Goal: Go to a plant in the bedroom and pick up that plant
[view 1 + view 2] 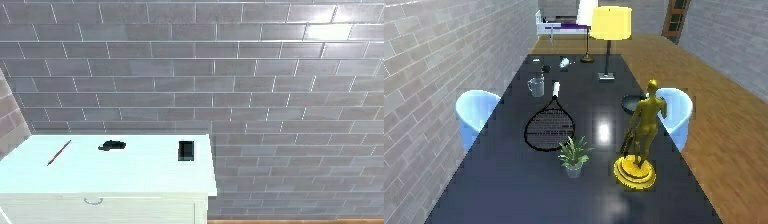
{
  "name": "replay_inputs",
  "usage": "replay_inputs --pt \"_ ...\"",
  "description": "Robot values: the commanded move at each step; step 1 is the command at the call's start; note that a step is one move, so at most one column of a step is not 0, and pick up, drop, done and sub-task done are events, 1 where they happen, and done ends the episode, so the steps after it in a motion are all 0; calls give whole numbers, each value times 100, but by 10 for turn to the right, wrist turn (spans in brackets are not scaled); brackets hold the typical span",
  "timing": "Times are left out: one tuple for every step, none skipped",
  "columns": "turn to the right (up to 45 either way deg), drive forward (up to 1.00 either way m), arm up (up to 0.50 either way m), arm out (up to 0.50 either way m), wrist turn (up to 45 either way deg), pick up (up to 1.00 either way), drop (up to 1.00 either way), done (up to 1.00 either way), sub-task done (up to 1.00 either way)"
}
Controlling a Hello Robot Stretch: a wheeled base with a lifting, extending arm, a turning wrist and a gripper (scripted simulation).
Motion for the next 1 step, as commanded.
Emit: replay_inputs --pt "150 0 0 0 0 0 0 0 0"
